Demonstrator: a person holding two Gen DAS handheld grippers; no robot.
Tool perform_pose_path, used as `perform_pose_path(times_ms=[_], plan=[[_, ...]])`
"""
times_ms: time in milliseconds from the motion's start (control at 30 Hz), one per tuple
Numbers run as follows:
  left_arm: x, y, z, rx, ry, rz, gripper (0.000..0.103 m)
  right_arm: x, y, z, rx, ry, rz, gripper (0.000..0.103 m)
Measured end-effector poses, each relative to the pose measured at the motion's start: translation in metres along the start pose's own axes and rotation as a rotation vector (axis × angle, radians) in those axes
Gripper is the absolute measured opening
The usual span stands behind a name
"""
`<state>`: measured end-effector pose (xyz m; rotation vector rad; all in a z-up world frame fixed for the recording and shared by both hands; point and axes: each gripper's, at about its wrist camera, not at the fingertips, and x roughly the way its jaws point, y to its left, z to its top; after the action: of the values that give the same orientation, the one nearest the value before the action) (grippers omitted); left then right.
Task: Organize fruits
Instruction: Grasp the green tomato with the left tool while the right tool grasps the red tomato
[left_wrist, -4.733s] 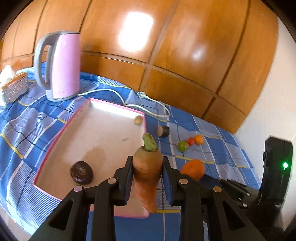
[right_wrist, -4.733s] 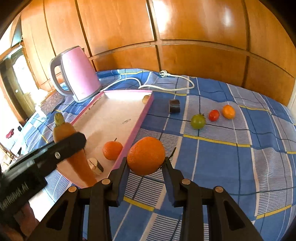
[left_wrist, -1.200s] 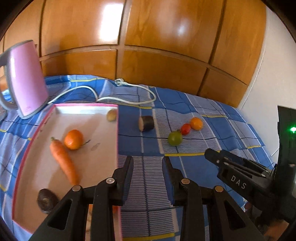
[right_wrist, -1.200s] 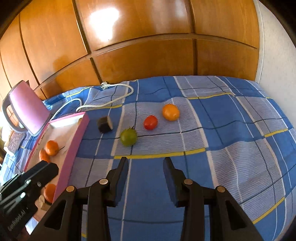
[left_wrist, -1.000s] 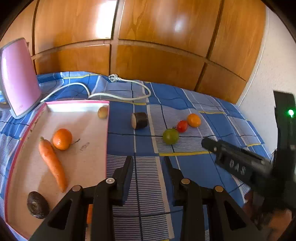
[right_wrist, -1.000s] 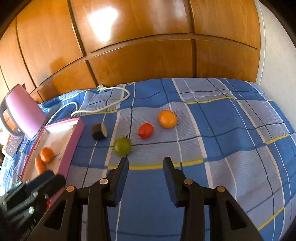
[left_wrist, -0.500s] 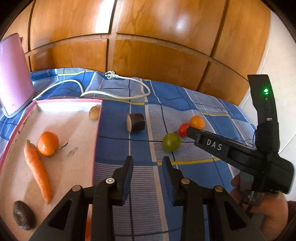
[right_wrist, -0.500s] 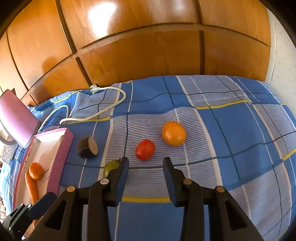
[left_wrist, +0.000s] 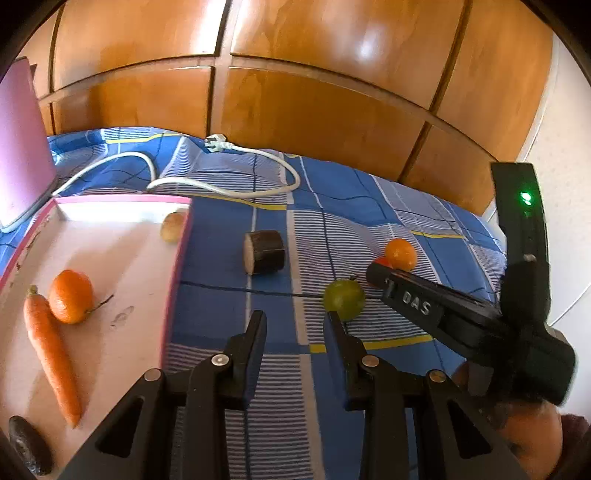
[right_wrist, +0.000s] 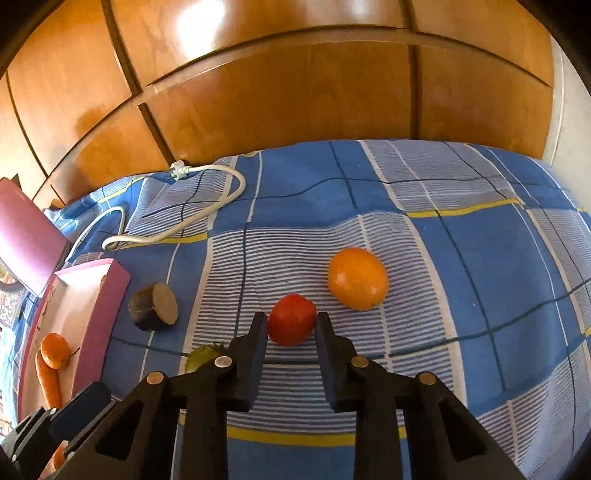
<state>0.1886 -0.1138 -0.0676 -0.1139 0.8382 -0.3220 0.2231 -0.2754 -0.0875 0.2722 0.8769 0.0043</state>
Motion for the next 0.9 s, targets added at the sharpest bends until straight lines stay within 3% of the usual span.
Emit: perform_pose_path(times_ms=[300, 567, 900], plan=[[0.01, -0.016, 0.004, 0.022, 0.013, -0.054, 0.039, -0.017, -0.026, -0.01, 0.047, 0.008, -0.035, 0.026], [0.029, -0.03, 0.011, 0.04, 0.032, -0.042, 0.04, -0.022, -0.031, -0.014, 0.044, 0.001, -0.035, 0.026], [0.056, -0.027, 0.018, -0.01, 0.079, -0.047, 0.04, -0.018, -0.036, -0.011, 0.042, -0.015, -0.037, 0.026]])
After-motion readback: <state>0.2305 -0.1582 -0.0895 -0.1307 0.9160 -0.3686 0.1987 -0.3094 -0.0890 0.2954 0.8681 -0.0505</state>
